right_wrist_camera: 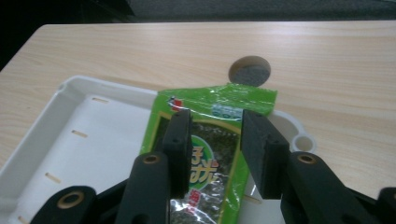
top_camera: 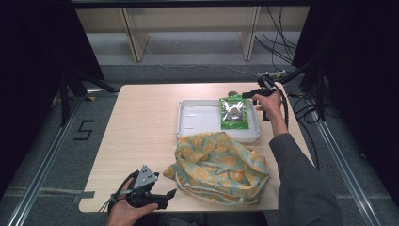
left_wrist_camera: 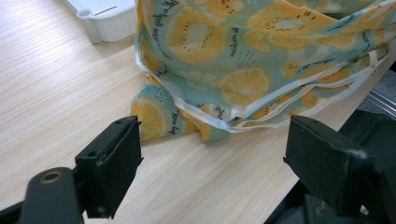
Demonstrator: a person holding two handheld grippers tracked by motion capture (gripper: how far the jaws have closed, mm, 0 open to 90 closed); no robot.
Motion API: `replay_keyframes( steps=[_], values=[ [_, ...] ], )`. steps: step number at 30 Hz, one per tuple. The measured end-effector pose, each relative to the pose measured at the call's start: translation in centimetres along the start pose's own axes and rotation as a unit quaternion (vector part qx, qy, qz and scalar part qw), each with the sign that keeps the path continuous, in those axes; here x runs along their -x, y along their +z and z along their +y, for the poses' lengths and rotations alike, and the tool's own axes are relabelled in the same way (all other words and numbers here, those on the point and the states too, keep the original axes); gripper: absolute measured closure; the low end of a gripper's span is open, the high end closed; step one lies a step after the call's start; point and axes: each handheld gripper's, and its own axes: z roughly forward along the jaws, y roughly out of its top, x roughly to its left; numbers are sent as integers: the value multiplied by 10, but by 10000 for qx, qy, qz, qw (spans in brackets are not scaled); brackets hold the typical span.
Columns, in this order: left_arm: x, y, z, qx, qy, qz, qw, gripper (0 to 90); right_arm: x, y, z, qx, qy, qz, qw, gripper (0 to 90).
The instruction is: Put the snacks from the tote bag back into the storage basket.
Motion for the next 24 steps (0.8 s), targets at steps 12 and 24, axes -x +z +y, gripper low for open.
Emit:
replay_keyframes(
  steps=[12, 24],
  values=[
    [-3, -1, 0, -4, -28, 35, 10000, 177, -31, -33, 3, -3, -25, 290, 9996, 592],
    [-5, -1, 0, 29, -66, 53, 10000, 177, -50, -63, -2, 75, -595, 321, 9977, 547]
  ],
)
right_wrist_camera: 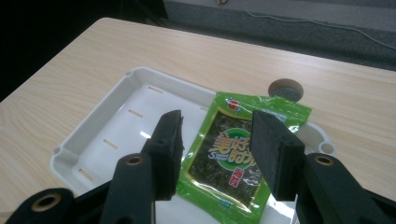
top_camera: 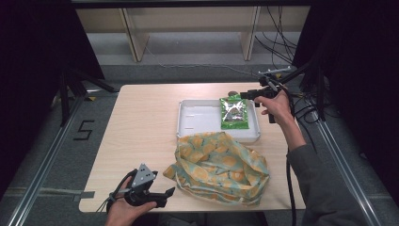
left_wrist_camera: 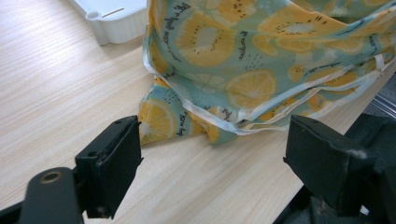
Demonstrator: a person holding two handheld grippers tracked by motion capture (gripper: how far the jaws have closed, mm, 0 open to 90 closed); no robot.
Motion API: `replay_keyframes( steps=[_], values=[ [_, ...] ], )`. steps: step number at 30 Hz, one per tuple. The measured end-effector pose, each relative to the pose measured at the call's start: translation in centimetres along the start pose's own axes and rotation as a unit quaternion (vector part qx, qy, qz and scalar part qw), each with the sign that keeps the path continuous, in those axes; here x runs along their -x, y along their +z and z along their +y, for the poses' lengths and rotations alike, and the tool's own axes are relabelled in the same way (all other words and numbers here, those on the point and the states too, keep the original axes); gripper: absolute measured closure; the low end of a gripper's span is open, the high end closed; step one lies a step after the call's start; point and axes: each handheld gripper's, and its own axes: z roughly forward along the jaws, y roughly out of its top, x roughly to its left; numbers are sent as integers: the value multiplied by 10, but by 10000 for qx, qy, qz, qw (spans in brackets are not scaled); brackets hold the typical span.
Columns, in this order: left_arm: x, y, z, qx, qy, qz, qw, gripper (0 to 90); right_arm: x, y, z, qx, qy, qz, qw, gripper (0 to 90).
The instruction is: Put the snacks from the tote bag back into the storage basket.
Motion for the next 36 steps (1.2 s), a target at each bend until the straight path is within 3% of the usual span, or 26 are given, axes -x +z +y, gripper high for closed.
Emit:
replay_keyframes(
  steps=[2, 4, 5, 6, 7, 10, 13, 14, 15, 17, 24, 36],
  values=[
    [-1, 0, 0, -25, 44, 1, 10000, 177, -1, -3, -2, 82, -120, 53, 9999, 539],
    [0, 0, 0, 15, -28, 40, 10000, 177, -6, -8, -4, 32, -11, 66, 10000, 536],
    [0, 0, 0, 8, -19, 29, 10000, 178, -5, -9, -5, 63, -121, 85, 9999, 536],
    [0, 0, 0, 11, 8, 32, 10000, 177, -8, -10, -6, 68, -74, 108, 9999, 536],
    [0, 0, 0, 11, 2, 9, 10000, 177, -6, -11, -7, 89, -257, 65, 9996, 536],
    [-1, -1, 0, -37, 78, 9, 10000, 177, -10, -16, -11, 32, -183, 126, 9997, 529],
    [0, 0, 0, 10, -12, 12, 10000, 177, -8, -18, -15, 109, -306, 136, 9994, 517],
    [0, 0, 0, 17, -70, 15, 10000, 177, -11, -19, -17, 121, -218, 117, 9996, 515],
    [0, 0, 0, 12, -80, 15, 10000, 177, -8, -20, -18, 139, -348, 150, 9992, 511],
    [-1, -1, 1, -6, 36, 16, 10000, 177, -9, -22, -22, 146, -279, 146, 9994, 502],
    [-1, 0, 0, -36, -3, 27, 10000, 177, -11, -33, -32, 190, -196, 193, 9994, 465],
    [-1, 0, 0, 13, -23, 25, 10000, 177, -17, -51, -55, 200, -421, 216, 9987, 405]
  ],
)
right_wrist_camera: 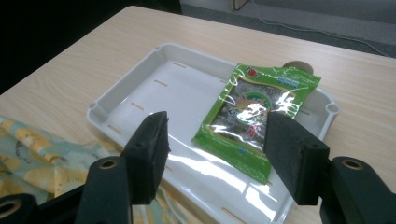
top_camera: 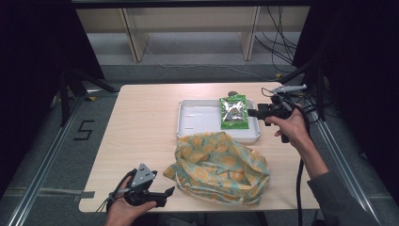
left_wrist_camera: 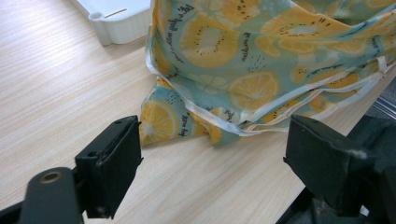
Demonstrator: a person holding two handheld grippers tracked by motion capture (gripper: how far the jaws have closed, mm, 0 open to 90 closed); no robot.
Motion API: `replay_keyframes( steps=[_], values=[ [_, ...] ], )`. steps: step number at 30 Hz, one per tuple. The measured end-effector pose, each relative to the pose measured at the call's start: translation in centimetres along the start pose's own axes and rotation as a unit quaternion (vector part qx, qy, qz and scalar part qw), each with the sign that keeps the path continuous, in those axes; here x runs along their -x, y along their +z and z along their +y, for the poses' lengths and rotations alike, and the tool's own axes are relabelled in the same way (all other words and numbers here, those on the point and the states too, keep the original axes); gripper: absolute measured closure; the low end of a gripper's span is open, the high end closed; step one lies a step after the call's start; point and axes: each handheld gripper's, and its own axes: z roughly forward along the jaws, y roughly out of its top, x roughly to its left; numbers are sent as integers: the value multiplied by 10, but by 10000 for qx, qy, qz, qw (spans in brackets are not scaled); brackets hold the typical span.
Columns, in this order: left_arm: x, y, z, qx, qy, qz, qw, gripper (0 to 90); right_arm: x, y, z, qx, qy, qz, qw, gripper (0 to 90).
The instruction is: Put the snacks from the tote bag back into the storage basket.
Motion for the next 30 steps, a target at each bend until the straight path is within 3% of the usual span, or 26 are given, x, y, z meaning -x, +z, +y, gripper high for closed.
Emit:
replay_keyframes(
  steps=[10, 11, 13, 16, 17, 18, 22, 23, 26, 27, 29, 30],
  values=[
    [0, 0, 0, 2, -3, 4, 10000, 177, -6, -10, -15, 59, 33, 34, 10000, 388],
    [0, 0, 0, 7, -8, 4, 10000, 177, -5, -11, -16, 112, -63, 1, 9999, 388],
    [0, 0, 0, 9, -7, 7, 10000, 176, -7, -13, -19, 69, 35, 44, 10000, 385],
    [0, 0, 0, 9, -10, 5, 10000, 176, -6, -17, -22, 98, -86, 30, 9999, 383],
    [0, 0, 0, 12, -10, 4, 10000, 176, -9, -18, -24, 89, 25, 57, 9999, 381],
    [0, 0, 0, 8, -7, 4, 10000, 176, -8, -19, -25, 119, -55, -4, 9999, 380],
    [0, 0, 0, 12, -10, 4, 10000, 176, -11, -22, -32, 62, 21, 29, 10000, 368],
    [0, 0, 0, 8, -7, 6, 10000, 176, -9, -22, -33, 89, -84, 27, 9999, 367],
    [0, 0, 0, 21, -6, 3, 10000, 176, -12, -25, -38, 49, 30, 76, 10000, 362],
    [0, 0, 0, 16, -15, 10, 10000, 176, -10, -26, -39, 87, -130, -2, 9999, 362],
    [0, -1, 0, -12, -9, 24, 10000, 176, -13, -29, -42, 39, 56, 83, 9999, 357],
    [-1, -1, 0, -13, 22, 6, 10000, 176, -11, -30, -43, 112, -76, 29, 9999, 354]
  ],
)
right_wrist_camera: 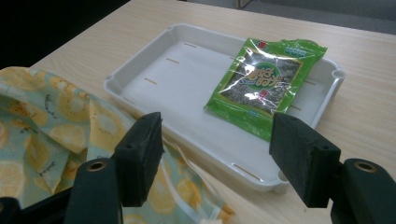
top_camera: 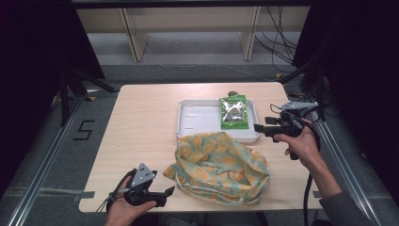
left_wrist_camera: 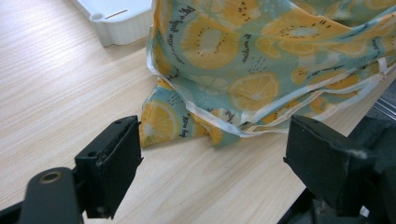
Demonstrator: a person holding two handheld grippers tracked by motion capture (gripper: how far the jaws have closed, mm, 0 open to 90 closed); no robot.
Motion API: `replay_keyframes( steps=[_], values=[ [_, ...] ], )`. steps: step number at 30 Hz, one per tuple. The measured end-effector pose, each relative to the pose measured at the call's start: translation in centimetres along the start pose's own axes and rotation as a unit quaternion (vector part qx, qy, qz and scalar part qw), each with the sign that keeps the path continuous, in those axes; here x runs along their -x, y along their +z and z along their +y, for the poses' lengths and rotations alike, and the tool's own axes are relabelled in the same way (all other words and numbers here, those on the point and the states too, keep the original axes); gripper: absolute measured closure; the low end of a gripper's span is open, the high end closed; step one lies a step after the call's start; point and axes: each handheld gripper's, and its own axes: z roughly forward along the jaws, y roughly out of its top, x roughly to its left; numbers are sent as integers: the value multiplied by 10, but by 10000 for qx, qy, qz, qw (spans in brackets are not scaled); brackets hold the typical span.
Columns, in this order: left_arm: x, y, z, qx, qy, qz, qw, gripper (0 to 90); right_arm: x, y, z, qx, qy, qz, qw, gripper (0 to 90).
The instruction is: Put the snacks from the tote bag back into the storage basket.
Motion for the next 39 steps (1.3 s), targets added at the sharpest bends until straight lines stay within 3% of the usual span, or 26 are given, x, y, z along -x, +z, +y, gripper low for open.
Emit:
replay_keyframes(
  steps=[4, 5, 6, 8, 9, 13, 14, 16, 17, 19, 22, 23, 25, 26, 30, 31, 39],
  values=[
    [0, 0, 0, -12, 20, -13, 10000, 176, -1, -6, -6, -69, 71, -27, 9999, 353],
    [0, 0, 0, -11, 20, -14, 10000, 175, 1, -7, -9, 43, -20, -54, 10000, 353],
    [0, 0, 0, -11, 26, -13, 10000, 175, 0, -8, -10, 21, 75, -34, 10000, 354],
    [0, 0, 0, -10, 25, -7, 10000, 175, 2, -11, -13, 40, 1, -21, 10000, 354],
    [0, 0, 0, -4, 17, -7, 10000, 175, 0, -11, -15, 64, 115, -35, 9999, 353],
    [-1, 0, 0, 21, 2, -7, 10000, 176, 1, -15, -19, 56, 78, -51, 9999, 352],
    [0, 0, 0, 15, -29, 4, 10000, 176, -1, -17, -23, 50, 204, 1, 9998, 351],
    [0, 0, 0, 18, 2, 6, 10000, 175, -1, -19, -27, 52, 194, -28, 9998, 349],
    [0, 0, 0, 17, 18, 10, 10000, 175, 1, -19, -29, 33, 37, -42, 10000, 346],
    [0, 0, 0, 3, 21, 13, 10000, 175, -1, -19, -33, 14, 240, -23, 9997, 346],
    [0, 0, 0, -1, 27, 13, 10000, 175, -1, -21, -40, -63, 227, -91, 9997, 343],
    [0, 0, 0, -1, 26, 13, 10000, 175, 0, -20, -42, 5, 110, -169, 9998, 342],
    [0, 0, 0, -5, 25, 3, 10000, 175, -2, -21, -45, 1, 205, -111, 9997, 340],
    [0, 0, 0, -11, 31, -2, 10000, 175, 0, -22, -46, 20, 106, -98, 9999, 339],
    [0, 0, 0, 3, 30, -10, 10000, 175, -5, -24, -54, 76, 286, -74, 9995, 338],
    [0, 0, 0, 3, 30, -9, 10000, 175, -4, -25, -56, 76, 199, -108, 9997, 339],
    [0, -1, 0, -16, 37, 6, 10000, 175, -10, -35, -70, 148, 344, -47, 9993, 338]
  ],
)
